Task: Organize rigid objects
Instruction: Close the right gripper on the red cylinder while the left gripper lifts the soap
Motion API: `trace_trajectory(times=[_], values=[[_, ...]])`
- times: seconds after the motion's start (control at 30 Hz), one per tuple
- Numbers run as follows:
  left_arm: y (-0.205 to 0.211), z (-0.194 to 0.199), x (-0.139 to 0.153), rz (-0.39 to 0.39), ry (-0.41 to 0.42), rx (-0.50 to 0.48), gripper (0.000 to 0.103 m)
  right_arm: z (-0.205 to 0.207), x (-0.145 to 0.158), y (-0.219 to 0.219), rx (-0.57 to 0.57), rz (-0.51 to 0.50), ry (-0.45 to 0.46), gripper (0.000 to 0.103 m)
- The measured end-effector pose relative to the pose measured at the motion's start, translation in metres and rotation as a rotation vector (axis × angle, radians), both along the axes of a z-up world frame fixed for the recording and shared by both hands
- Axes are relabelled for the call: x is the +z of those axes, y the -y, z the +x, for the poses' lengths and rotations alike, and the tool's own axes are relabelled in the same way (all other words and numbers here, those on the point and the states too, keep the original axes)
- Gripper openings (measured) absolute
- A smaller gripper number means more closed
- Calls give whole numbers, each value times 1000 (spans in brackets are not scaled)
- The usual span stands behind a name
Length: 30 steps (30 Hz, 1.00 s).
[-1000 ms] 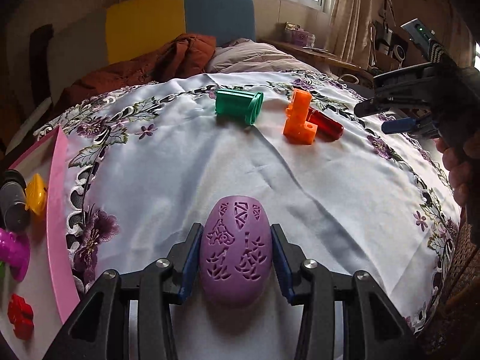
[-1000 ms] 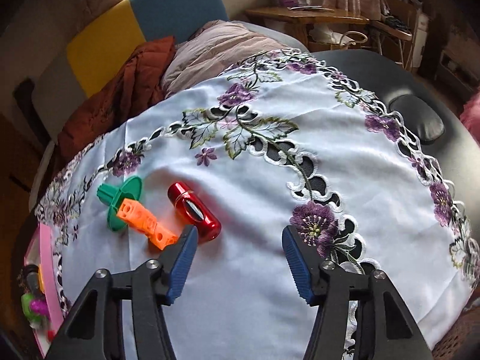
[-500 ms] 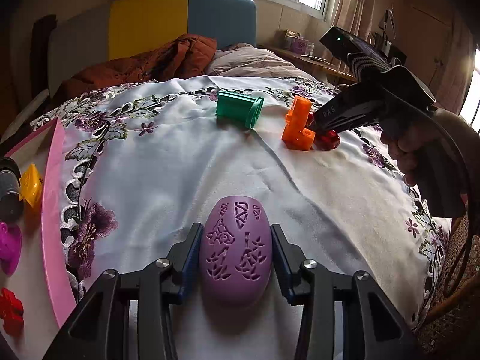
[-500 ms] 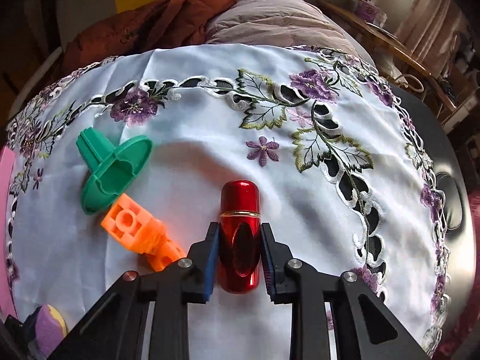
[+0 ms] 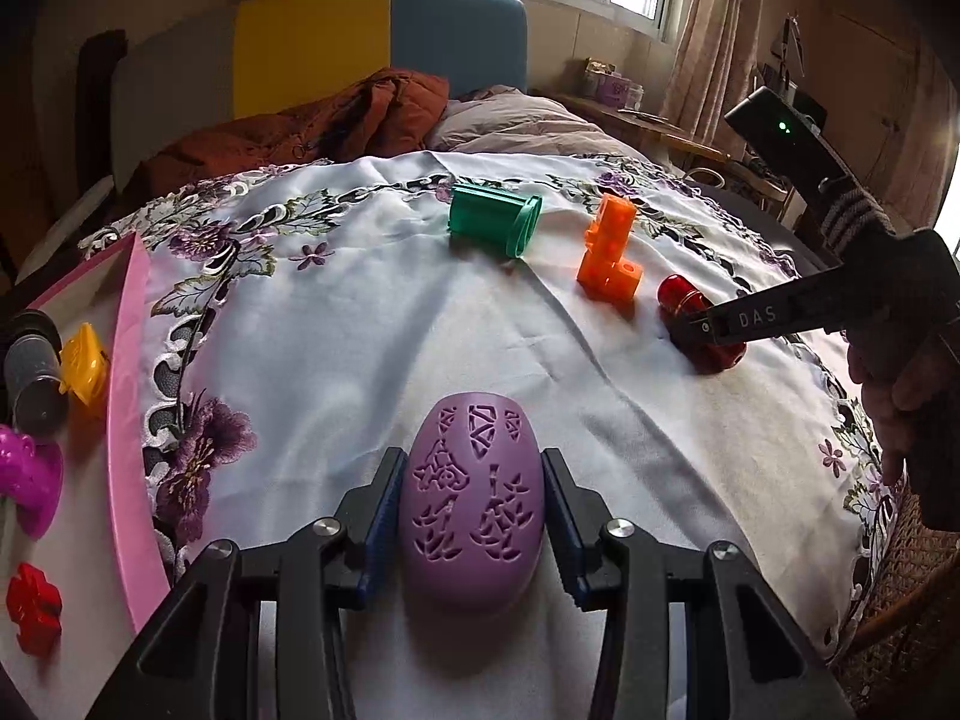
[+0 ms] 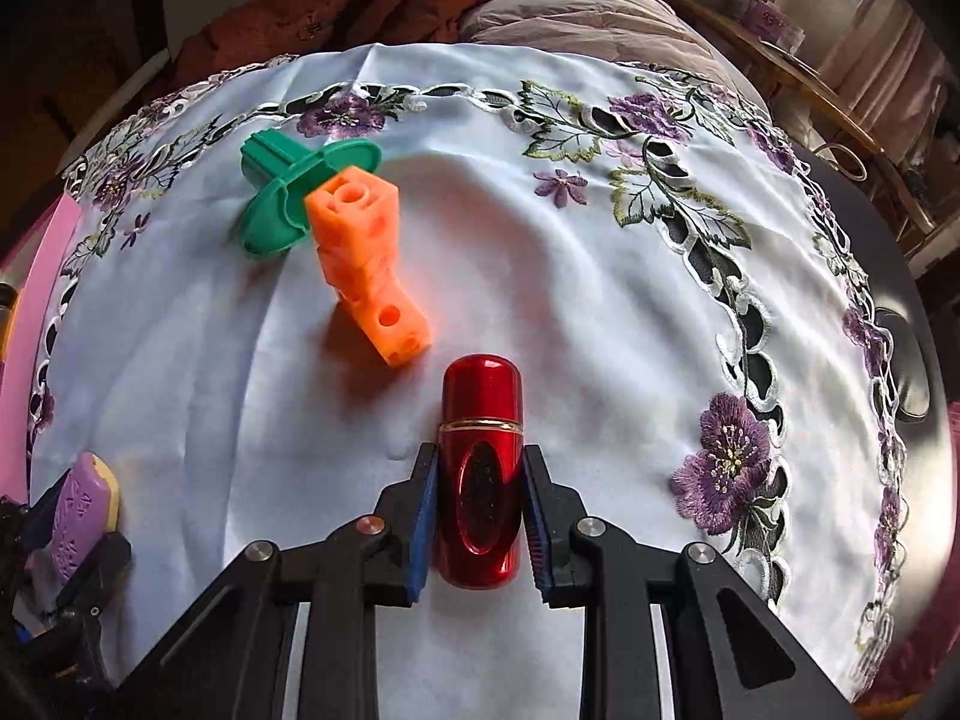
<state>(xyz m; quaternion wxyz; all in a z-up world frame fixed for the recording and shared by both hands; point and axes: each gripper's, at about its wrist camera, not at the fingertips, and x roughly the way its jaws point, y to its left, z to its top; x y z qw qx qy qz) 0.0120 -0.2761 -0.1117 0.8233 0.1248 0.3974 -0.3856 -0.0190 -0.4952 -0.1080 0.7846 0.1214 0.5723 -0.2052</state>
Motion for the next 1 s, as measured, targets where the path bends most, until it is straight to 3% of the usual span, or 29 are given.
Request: trace_trajectory(times=[0.23, 0.57, 1.0], values=[[-15, -5, 11, 13, -2, 49, 44, 5, 1, 1, 19, 2, 32, 27], [-38, -7, 49, -40, 50, 106, 44, 8, 1, -3, 46, -29, 23, 27], [-71, -6, 74, -60, 87, 187, 44, 9, 1, -19, 131, -139, 3, 26]])
